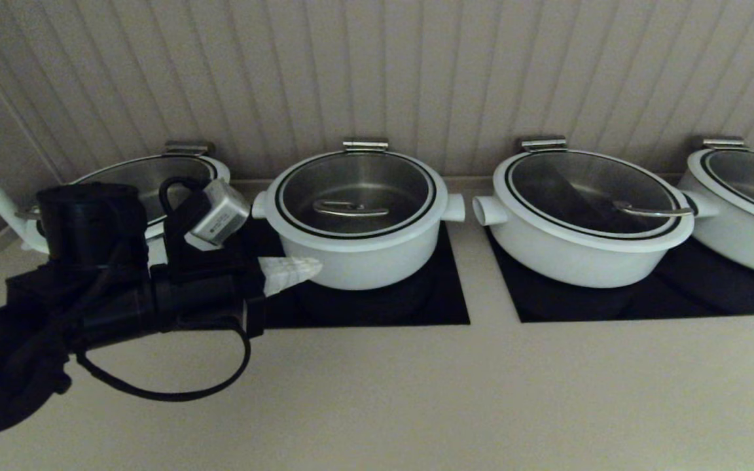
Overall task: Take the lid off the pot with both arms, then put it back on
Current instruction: Open the food pot lid a small opening with the left arm
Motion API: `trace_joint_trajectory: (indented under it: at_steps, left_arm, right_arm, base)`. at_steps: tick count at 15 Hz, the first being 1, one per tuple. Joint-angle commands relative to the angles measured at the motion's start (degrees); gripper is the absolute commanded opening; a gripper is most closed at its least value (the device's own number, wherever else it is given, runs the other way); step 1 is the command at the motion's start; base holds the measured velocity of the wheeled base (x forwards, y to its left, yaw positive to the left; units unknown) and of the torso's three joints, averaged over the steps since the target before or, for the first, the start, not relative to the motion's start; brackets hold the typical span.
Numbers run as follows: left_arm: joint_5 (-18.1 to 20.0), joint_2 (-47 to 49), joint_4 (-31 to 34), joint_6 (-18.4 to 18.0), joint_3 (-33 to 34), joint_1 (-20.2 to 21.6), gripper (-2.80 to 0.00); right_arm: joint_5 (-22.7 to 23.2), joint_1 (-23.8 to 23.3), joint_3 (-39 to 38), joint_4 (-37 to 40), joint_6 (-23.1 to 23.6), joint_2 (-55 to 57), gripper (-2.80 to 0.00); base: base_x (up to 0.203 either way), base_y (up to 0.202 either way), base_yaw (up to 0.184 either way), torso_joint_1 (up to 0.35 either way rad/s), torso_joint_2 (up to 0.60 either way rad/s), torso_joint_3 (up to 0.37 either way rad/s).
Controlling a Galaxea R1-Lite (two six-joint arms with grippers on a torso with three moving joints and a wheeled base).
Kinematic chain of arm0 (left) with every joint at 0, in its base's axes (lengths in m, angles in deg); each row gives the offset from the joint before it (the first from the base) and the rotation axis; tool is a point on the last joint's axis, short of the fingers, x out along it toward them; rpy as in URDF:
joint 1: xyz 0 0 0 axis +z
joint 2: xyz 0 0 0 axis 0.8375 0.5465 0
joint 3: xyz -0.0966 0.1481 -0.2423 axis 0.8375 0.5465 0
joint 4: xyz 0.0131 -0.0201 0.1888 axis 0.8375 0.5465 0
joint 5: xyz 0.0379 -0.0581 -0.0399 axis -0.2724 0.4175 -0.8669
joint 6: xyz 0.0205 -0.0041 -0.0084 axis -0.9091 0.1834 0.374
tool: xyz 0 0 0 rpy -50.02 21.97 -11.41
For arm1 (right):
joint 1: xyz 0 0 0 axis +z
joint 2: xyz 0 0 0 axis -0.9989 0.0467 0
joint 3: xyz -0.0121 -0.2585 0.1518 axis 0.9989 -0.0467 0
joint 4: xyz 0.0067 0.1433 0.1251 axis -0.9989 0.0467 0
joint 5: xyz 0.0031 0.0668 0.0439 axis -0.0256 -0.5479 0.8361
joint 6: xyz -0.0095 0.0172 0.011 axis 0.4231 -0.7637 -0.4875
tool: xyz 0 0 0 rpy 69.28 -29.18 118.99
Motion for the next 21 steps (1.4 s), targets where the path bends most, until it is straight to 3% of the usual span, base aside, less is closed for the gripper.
trace_joint_trajectory:
  at_steps: [1, 21]
  left_arm:
    - [0.17, 2.87, -2.51, 0.02, -0.63, -0.23, -2.80]
    - [0.00, 11.04, -3.72, 0.83, -7.98, -3.33, -2.80]
  right_arm:
    - [0.05, 0.01, 0.00, -0.01, 0.02, -0.02, -2.80]
    - [0.05, 0.01, 0.00, -0.01, 0.02, -0.02, -2.80]
  base:
    - [0.000, 0.000, 0.000, 0.000, 0.00, 0.000]
    - [0.000, 0.000, 0.000, 0.000, 0.00, 0.000]
